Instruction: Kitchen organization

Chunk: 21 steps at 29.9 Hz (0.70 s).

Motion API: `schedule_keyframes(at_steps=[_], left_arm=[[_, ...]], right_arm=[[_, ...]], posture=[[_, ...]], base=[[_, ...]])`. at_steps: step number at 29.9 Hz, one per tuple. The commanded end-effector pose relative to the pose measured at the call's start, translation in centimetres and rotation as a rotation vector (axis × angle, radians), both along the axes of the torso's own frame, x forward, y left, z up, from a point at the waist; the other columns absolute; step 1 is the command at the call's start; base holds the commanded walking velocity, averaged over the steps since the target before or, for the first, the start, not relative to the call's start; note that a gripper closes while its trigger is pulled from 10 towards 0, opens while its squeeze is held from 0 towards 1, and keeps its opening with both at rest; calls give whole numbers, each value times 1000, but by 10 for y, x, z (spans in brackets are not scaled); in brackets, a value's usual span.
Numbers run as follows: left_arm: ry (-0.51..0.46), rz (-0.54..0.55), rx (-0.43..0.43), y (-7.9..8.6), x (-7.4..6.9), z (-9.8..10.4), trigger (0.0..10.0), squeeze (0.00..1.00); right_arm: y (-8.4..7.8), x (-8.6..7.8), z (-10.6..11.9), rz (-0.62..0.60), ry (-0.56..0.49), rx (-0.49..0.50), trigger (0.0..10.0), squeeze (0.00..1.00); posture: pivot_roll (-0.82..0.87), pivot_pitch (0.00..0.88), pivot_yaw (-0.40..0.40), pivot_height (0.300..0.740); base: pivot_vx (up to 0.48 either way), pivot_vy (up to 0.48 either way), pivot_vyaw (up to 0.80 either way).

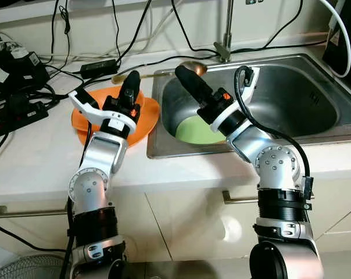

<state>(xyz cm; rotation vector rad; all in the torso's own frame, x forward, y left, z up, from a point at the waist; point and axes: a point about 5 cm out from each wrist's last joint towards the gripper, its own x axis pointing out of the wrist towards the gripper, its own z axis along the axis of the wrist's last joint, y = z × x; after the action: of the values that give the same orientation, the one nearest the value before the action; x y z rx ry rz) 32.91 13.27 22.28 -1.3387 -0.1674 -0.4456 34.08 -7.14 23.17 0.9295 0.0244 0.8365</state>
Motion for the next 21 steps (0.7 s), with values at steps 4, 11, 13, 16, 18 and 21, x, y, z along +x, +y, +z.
schedule_keyframes(at_steps=[4, 11, 13, 16, 18, 21], left_arm=[[-34, 10, -23, 5, -2, 10, 0, 0], [-28, -32, -35, -1, -7, 9, 0, 0], [-20, -49, -42, -4, -9, 8, 0, 0], [-9, -63, -44, -8, -10, 5, 0, 0], [-6, -69, -44, -8, -11, 4, 0, 0], [11, -74, -40, -8, -12, 0, 0, 0]], right_arm=[[1, 2, -1, 8, 19, 11, 10000, 0], [-4, 10, 2, -58, 11, 42, 10000, 0], [-7, 15, 4, -85, 20, 88, 10000, 0], [-10, 20, 7, -118, 13, 121, 10000, 0], [-12, 22, 10, -129, 2, 146, 10000, 0], [-13, 24, 14, -136, -6, 171, 0, 0]], posture=[[-29, 10, 140, 740], [-32, 13, 141, 740], [-28, 14, 140, 740], [-26, 13, 141, 740], [-24, 15, 141, 740], [-25, 18, 140, 740]], base=[[0, 0, 0], [0, 0, 0], [0, 0, 0], [0, 0, 0], [0, 0, 0], [0, 0, 0]])
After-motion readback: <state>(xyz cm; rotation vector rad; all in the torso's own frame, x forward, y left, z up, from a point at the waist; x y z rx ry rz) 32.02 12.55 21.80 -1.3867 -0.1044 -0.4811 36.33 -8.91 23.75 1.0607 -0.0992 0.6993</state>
